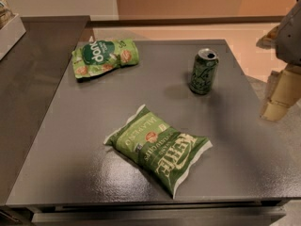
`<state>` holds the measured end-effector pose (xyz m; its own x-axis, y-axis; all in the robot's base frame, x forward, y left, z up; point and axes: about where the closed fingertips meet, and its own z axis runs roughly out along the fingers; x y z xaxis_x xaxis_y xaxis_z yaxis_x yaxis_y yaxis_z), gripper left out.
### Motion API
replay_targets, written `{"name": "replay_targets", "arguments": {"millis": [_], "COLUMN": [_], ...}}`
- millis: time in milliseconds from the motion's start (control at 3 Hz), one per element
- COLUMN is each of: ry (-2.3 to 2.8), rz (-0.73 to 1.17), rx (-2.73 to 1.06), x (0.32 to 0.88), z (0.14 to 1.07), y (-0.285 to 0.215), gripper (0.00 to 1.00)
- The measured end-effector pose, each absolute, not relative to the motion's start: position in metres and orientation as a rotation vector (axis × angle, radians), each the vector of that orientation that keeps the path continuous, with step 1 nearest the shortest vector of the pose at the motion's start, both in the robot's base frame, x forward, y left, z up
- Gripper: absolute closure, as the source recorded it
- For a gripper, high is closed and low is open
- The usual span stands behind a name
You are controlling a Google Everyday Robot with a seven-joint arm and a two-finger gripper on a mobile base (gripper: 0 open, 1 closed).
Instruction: Move green can near green rice chip bag
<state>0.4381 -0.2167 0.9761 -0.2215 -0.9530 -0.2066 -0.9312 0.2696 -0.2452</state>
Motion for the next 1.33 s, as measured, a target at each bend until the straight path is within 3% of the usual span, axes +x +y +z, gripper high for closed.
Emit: {"name": "replay_targets", "arguments": {"millis": [667,1333], "ry": [2.218,2.198], "rz": [-0.088,-0.001], "rx": [-1.685,-1.51], "x": [0.457,0.519], "z": [0.976,0.967], "y": [-0.218,-0.214], "gripper": [0.0,0.0]}}
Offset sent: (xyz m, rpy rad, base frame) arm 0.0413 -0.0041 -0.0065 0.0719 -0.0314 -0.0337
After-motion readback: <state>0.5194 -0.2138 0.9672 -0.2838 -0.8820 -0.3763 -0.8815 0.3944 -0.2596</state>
